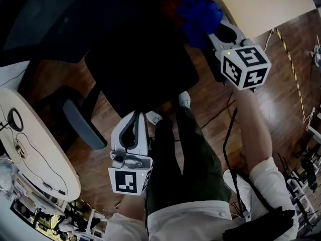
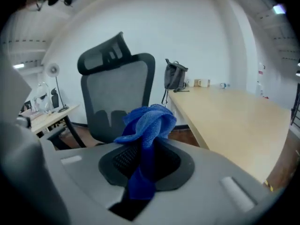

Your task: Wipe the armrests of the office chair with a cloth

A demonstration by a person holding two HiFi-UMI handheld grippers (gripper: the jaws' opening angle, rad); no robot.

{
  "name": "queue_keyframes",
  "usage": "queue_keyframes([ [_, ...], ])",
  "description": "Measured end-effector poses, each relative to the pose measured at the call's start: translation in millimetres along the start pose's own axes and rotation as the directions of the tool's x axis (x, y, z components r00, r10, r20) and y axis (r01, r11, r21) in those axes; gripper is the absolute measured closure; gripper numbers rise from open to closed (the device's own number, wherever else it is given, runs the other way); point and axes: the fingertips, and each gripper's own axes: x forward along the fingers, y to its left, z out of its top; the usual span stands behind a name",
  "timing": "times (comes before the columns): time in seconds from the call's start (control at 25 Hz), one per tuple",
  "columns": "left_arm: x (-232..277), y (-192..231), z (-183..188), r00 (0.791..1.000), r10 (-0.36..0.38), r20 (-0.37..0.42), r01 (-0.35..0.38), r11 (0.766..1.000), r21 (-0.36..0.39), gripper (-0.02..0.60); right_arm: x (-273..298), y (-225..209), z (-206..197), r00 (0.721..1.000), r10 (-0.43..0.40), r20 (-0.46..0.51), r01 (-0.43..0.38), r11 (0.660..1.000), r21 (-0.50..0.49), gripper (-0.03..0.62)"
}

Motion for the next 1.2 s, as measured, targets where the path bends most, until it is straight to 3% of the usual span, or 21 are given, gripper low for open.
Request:
queue_keyframes([
  [0.16, 9.9, -7.4, -3.5, 1.000, -0.007, -0.026, 0.007, 1.000, 0.003, 0.589, 3.7, -7.7, -19.0, 0.999, 0.011, -0.045, -0.009, 0.999, 0.035, 0.523],
  [0.4, 12.7, -5.3, -10.1, 0.999, -0.003, -0.041, 0.003, 1.000, -0.002, 0.589, -133.2, 30.1, -105.4, 0.997, -0.020, -0.077, 0.025, 0.997, 0.069, 0.523],
  [0.52, 13.7, -3.2, -14.0, 0.999, -0.001, -0.041, 0.000, 1.000, -0.010, 0.589, -171.8, 73.9, -124.6, 0.994, 0.105, -0.043, -0.100, 0.990, 0.096, 0.523],
  [0.64, 11.5, 1.5, -21.4, 0.999, 0.007, -0.050, -0.008, 1.000, -0.022, 0.589, -153.3, 113.3, -138.1, 0.978, 0.209, 0.017, -0.210, 0.970, 0.123, 0.522],
  [0.72, 8.4, 4.6, -26.4, 0.998, 0.018, -0.060, -0.019, 1.000, -0.024, 0.589, -115.7, 116.2, -150.2, 0.984, 0.168, 0.062, -0.174, 0.978, 0.110, 0.523],
  [0.84, -0.8, 8.4, -32.4, 0.996, 0.034, -0.081, -0.036, 0.999, -0.020, 0.589, -49.0, 99.1, -166.3, 0.988, 0.040, 0.150, -0.054, 0.995, 0.087, 0.523],
  [1.04, -22.1, 20.5, -32.6, 0.993, 0.068, -0.099, -0.069, 0.998, -0.009, 0.589, 19.5, 47.4, -176.2, 0.971, -0.133, 0.198, 0.103, 0.983, 0.154, 0.523],
  [1.12, -31.2, 25.0, -34.2, 0.991, 0.082, -0.108, -0.083, 0.996, -0.009, 0.589, 40.5, 31.9, -184.2, 0.971, -0.167, 0.172, 0.145, 0.980, 0.135, 0.523],
  [1.2, -39.5, 28.2, -40.0, 0.988, 0.099, -0.122, -0.102, 0.995, -0.019, 0.589, 68.9, 21.3, -208.5, 0.980, -0.179, 0.083, 0.169, 0.978, 0.121, 0.522],
])
